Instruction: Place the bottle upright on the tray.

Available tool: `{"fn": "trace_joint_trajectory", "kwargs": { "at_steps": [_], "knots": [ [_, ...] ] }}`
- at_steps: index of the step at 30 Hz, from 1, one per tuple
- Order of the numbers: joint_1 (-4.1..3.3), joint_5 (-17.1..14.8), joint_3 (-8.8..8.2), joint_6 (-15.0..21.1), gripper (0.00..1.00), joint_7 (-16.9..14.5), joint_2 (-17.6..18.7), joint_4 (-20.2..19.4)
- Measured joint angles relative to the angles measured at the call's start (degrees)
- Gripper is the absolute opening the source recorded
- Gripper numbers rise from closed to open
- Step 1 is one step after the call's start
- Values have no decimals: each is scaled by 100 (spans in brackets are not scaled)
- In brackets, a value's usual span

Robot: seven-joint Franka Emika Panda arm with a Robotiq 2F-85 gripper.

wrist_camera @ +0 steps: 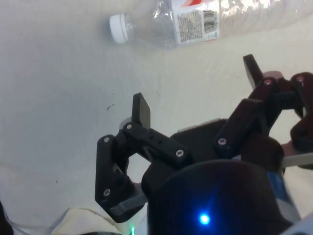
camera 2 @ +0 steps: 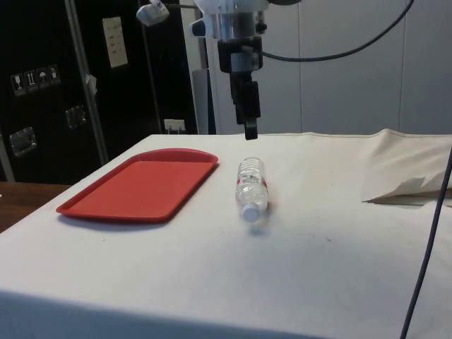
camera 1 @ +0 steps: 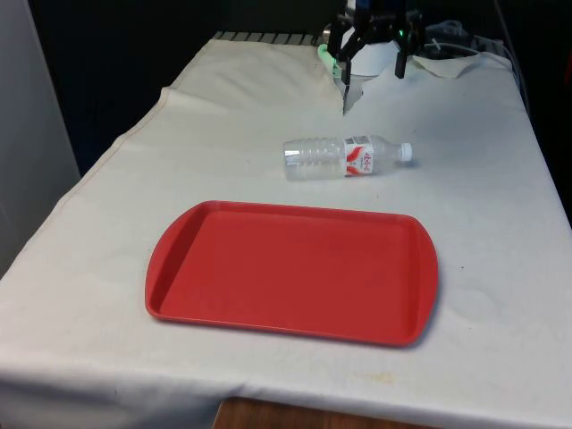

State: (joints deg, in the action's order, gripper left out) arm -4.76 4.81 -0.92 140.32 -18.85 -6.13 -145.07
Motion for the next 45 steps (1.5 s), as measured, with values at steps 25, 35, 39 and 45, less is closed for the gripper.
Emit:
{"fn": "trace_joint_trajectory", "kwargs": {
  "at_steps": [25, 35, 39, 45],
  "knots": [
    [-6, 0, 52, 212, 100, -877, 115, -52],
    [-11, 0, 92, 384, 100, -1180, 246, -74],
    [-11, 0, 97, 407, 100, -1278, 275, -74],
    [-11, 0, 103, 487, 100, -1507, 332, -80]
  ]
}}
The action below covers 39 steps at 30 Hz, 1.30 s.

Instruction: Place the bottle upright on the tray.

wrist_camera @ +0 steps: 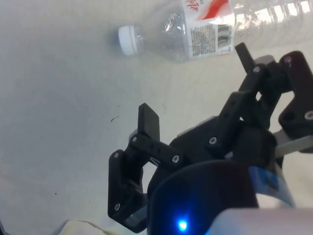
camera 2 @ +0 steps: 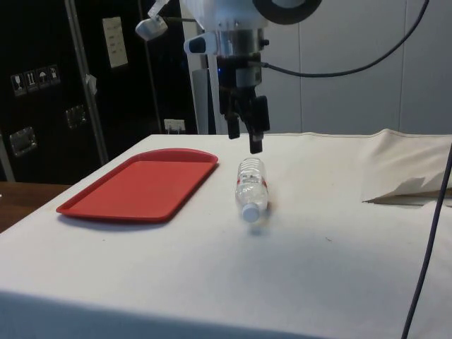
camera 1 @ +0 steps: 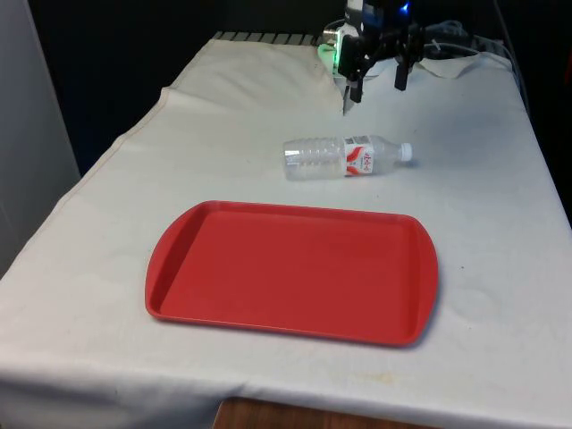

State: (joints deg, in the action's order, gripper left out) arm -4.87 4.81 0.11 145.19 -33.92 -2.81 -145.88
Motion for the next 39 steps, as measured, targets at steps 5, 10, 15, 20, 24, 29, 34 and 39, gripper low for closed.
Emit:
{"fn": "trace_joint_trajectory", "kwargs": {
  "at_steps": [5, 10, 15, 20, 24, 29, 34, 39],
  "knots": [
    [0, 0, 0, 0, 100, -143, 0, -6],
    [0, 0, 0, 0, 100, -321, 0, -23],
    [0, 0, 0, 0, 100, -556, -6, -29],
    [0, 0, 0, 0, 100, -716, -6, -29],
    [0, 0, 0, 0, 100, -831, -6, -29],
    [0, 0, 0, 0, 100, -1037, -6, -29],
    [0, 0, 0, 0, 100, -1272, -6, -29],
    [0, 0, 0, 0, 100, -1467, -6, -29]
  ]
}}
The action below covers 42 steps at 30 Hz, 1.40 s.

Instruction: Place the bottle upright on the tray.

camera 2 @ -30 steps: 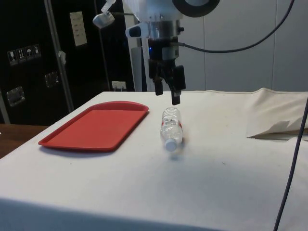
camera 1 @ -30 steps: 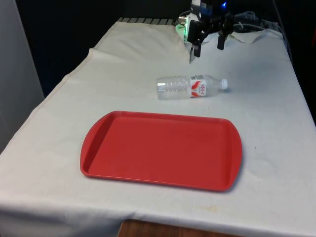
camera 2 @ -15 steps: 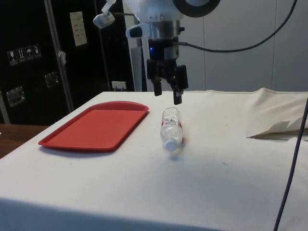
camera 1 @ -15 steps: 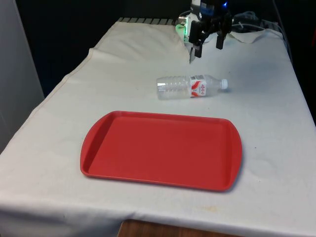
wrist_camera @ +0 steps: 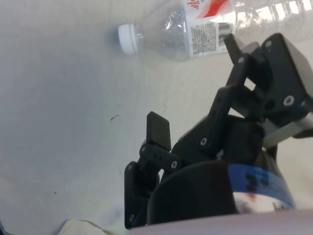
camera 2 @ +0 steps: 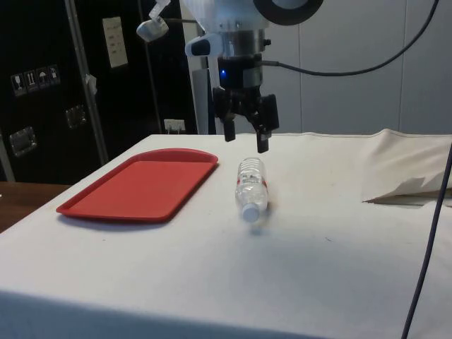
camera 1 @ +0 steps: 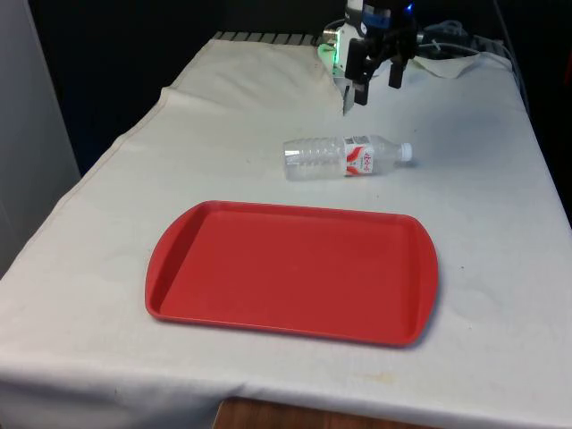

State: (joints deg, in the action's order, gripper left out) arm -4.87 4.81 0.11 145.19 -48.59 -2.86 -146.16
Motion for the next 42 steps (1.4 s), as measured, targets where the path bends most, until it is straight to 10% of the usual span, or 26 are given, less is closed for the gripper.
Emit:
{"fn": "trace_joint_trajectory", "kwargs": {
  "at_steps": [42],
  "knots": [
    [0, 0, 11, -6, 100, -1719, 46, 0]
  ]
}}
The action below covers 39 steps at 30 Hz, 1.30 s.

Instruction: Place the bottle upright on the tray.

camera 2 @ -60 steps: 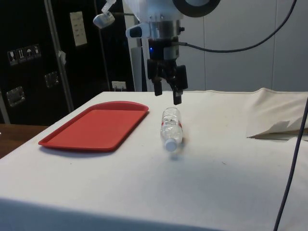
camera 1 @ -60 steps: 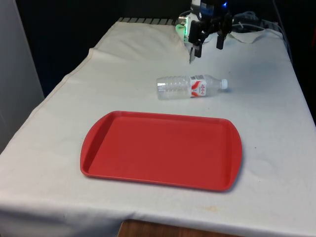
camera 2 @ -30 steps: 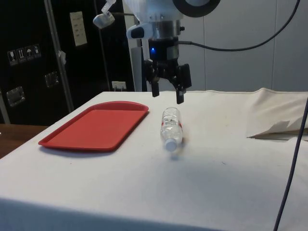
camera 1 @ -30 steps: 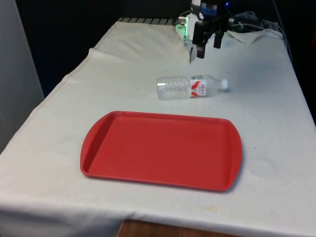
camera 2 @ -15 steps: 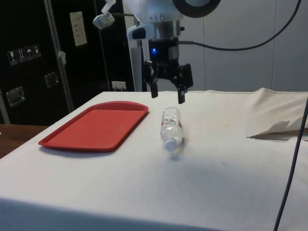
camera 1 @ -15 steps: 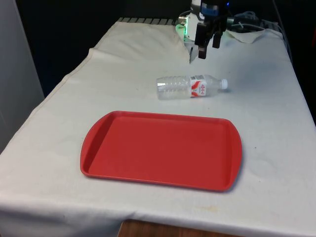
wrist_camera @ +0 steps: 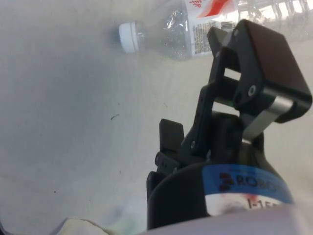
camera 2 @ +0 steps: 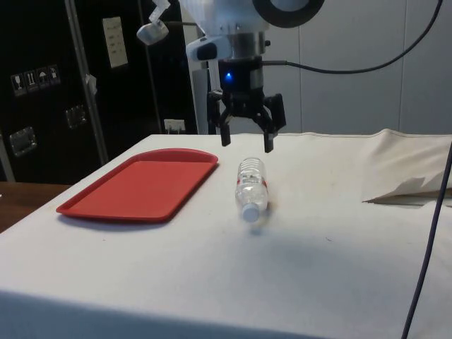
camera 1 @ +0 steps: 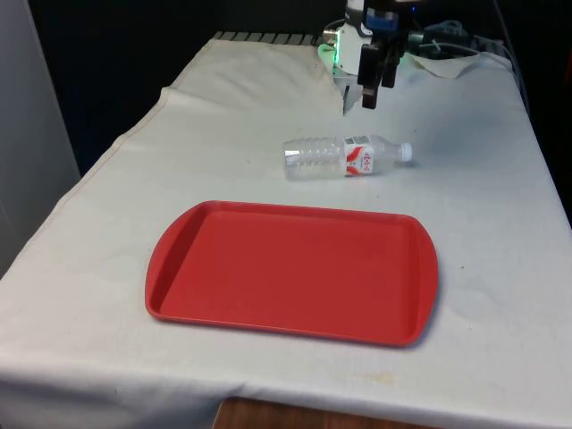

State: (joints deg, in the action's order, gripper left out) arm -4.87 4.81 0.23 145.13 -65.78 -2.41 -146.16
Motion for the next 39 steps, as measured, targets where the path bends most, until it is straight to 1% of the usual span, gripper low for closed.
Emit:
{"fn": "trace_joint_trajectory", "kwargs": {
  "at_steps": [7, 9, 11, 19, 20, 22, 23, 24, 27, 29, 30, 35, 36, 39],
  "knots": [
    [0, 0, 0, 0, 100, -218, 6, 0],
    [0, 0, 0, 0, 100, -355, 6, 0],
    [0, 0, 0, 0, 100, -401, 11, 0],
    [0, 0, 6, 0, 100, -825, 23, 0],
    [0, 0, 6, 0, 100, -825, 23, 0],
    [0, 0, 6, 0, 100, -963, 29, 0],
    [0, 0, 6, 0, 100, -963, 29, 0],
    [0, 0, 6, 0, 100, -1054, 29, -6],
    [0, 0, 6, 0, 100, -1197, 29, -6],
    [0, 0, 6, 0, 100, -1238, 29, -6],
    [0, 0, 6, 0, 100, -1335, 29, -11],
    [0, 0, 6, 0, 100, -1558, 34, -11],
    [0, 0, 6, 0, 100, -1650, 34, -11],
    [0, 0, 6, 0, 100, -1690, 34, -17]
  ]
}}
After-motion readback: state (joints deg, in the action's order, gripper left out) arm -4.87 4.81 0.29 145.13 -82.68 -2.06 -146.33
